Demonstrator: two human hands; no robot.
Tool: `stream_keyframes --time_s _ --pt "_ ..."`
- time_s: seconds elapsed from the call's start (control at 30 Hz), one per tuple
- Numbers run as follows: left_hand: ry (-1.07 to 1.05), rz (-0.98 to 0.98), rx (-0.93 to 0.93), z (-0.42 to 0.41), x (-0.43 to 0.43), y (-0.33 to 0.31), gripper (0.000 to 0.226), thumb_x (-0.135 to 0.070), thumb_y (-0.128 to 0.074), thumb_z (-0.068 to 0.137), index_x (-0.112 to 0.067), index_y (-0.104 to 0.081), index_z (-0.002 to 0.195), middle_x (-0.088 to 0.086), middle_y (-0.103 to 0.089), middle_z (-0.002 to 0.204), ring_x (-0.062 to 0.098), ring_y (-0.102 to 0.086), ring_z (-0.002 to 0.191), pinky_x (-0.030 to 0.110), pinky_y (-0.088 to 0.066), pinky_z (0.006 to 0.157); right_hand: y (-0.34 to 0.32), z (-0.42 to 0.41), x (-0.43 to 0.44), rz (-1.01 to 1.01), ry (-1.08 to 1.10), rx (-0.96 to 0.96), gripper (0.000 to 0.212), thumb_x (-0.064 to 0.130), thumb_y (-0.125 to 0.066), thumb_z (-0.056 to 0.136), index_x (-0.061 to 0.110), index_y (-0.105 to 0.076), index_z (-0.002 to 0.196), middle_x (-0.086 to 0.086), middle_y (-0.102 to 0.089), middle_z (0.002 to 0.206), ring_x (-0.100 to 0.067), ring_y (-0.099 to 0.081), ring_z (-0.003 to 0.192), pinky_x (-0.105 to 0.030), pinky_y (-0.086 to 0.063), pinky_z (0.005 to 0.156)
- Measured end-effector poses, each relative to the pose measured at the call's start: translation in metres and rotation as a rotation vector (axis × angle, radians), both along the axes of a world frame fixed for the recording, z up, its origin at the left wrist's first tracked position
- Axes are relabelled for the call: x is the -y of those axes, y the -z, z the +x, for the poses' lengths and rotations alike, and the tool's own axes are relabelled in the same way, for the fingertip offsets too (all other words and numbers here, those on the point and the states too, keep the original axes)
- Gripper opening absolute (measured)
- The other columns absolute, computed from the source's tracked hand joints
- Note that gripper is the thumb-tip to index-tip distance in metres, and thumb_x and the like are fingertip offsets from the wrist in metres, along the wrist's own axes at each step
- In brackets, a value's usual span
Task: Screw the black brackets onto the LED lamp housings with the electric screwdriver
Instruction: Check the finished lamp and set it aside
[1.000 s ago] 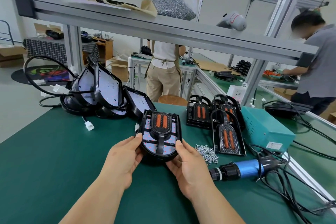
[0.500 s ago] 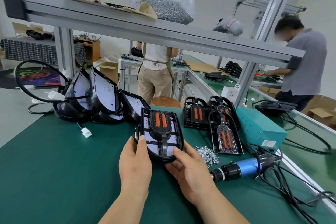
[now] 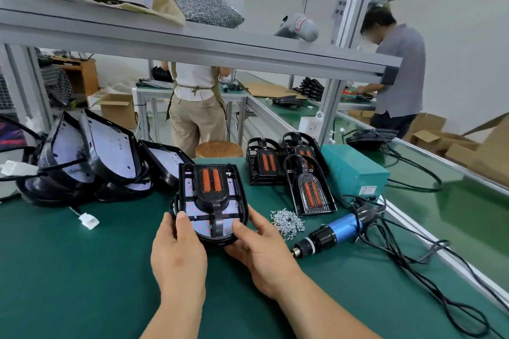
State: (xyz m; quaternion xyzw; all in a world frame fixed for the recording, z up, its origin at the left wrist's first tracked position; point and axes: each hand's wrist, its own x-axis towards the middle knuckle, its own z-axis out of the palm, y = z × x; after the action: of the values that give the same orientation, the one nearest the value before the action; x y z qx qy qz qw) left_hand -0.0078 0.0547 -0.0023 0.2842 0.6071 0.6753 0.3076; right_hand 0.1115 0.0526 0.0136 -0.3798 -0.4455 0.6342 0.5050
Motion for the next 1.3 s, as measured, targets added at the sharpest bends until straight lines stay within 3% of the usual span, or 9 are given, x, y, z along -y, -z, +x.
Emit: stream_keyframes --time_s 0.17,0.3,0.4,0.57,0.77,0.87,1.0,1.17,1.3 --pt "0.013 0.013 0.001 0.001 -0.002 -0.003 0.05 -0.041 -0.044 0.101 -0.018 -0.048 0.146 -0.005 -0.047 0.15 0.015 -0.041 0.14 0.029 -0.028 0.11 -0.005 0.0 0.004 -0.013 0.035 -0.026 0.031 0.007 -0.057 0.098 0.027 -0.064 0.12 0.004 -0.073 0.082 -0.002 -0.062 0.062 -0.023 -0.054 0.075" --pt "0.048 0.053 0.028 0.007 0.003 -0.01 0.048 -0.04 -0.047 0.1 -0.02 -0.05 0.144 -0.009 -0.051 0.146 0.007 -0.045 0.128 0.025 -0.03 0.105 -0.012 0.005 0.012 0.011 0.052 -0.09 0.035 0.002 -0.056 0.097 0.019 -0.063 0.127 -0.008 -0.075 0.108 -0.017 -0.069 0.091 -0.029 -0.055 0.087" --pt "0.118 0.082 0.071 0.014 0.008 -0.017 0.048 -0.038 -0.052 0.1 -0.019 -0.052 0.143 -0.009 -0.053 0.145 0.008 -0.047 0.132 0.033 -0.033 0.115 -0.017 0.019 0.02 0.049 0.082 -0.119 0.036 0.0 -0.056 0.097 0.017 -0.064 0.127 -0.011 -0.075 0.111 -0.02 -0.07 0.096 -0.028 -0.056 0.085" --pt "0.348 0.057 0.091 0.041 0.018 -0.031 0.044 -0.04 -0.055 0.098 -0.023 -0.056 0.139 -0.008 -0.06 0.137 0.015 -0.054 0.128 0.046 -0.037 0.114 -0.025 0.063 0.036 0.13 0.16 -0.175 0.038 -0.001 -0.059 0.094 0.016 -0.064 0.127 -0.013 -0.075 0.108 -0.019 -0.072 0.093 -0.027 -0.057 0.079" --pt "0.576 0.058 0.102 0.117 0.029 -0.043 0.037 -0.037 -0.056 0.098 -0.028 -0.059 0.134 -0.012 -0.067 0.126 0.009 -0.061 0.113 0.03 -0.045 0.084 -0.026 0.143 0.065 0.182 0.327 -0.205 0.043 0.004 -0.063 0.091 0.019 -0.061 0.131 -0.012 -0.074 0.114 -0.025 -0.069 0.108 -0.029 -0.056 0.086" --pt "0.696 0.058 0.119 0.168 0.032 -0.043 0.037 -0.036 -0.054 0.1 -0.027 -0.059 0.135 -0.011 -0.067 0.126 0.007 -0.062 0.109 0.027 -0.046 0.083 -0.027 0.186 0.086 0.193 0.441 -0.202 0.045 0.005 -0.064 0.091 0.021 -0.06 0.133 -0.011 -0.074 0.113 -0.025 -0.069 0.108 -0.027 -0.056 0.083" --pt "0.845 0.048 0.154 0.239 0.045 -0.047 0.042 -0.034 -0.055 0.1 -0.023 -0.055 0.139 -0.008 -0.063 0.132 0.009 -0.059 0.119 0.035 -0.045 0.103 -0.029 0.241 0.117 0.245 0.591 -0.238 0.04 -0.001 -0.059 0.093 0.018 -0.064 0.127 -0.015 -0.074 0.112 -0.023 -0.072 0.101 -0.026 -0.057 0.079" --pt "1.059 0.036 0.176 0.316 0.068 -0.049 0.035 -0.03 -0.054 0.101 -0.017 -0.061 0.132 -0.006 -0.07 0.122 0.01 -0.065 0.111 0.037 -0.046 0.104 -0.029 0.301 0.159 0.258 0.762 -0.221 0.039 -0.001 -0.057 0.095 0.017 -0.062 0.129 -0.015 -0.074 0.112 -0.024 -0.072 0.102 -0.025 -0.057 0.082" --pt "1.157 -0.015 0.166 0.367 0.081 -0.047 0.022 -0.031 -0.055 0.1 -0.023 -0.069 0.116 -0.007 -0.074 0.11 0.003 -0.067 0.091 0.026 -0.049 0.083 -0.025 0.335 0.184 0.251 0.913 -0.26 0.041 -0.003 -0.054 0.096 0.015 -0.059 0.133 -0.014 -0.073 0.114 -0.028 -0.07 0.107 -0.027 -0.058 0.085"
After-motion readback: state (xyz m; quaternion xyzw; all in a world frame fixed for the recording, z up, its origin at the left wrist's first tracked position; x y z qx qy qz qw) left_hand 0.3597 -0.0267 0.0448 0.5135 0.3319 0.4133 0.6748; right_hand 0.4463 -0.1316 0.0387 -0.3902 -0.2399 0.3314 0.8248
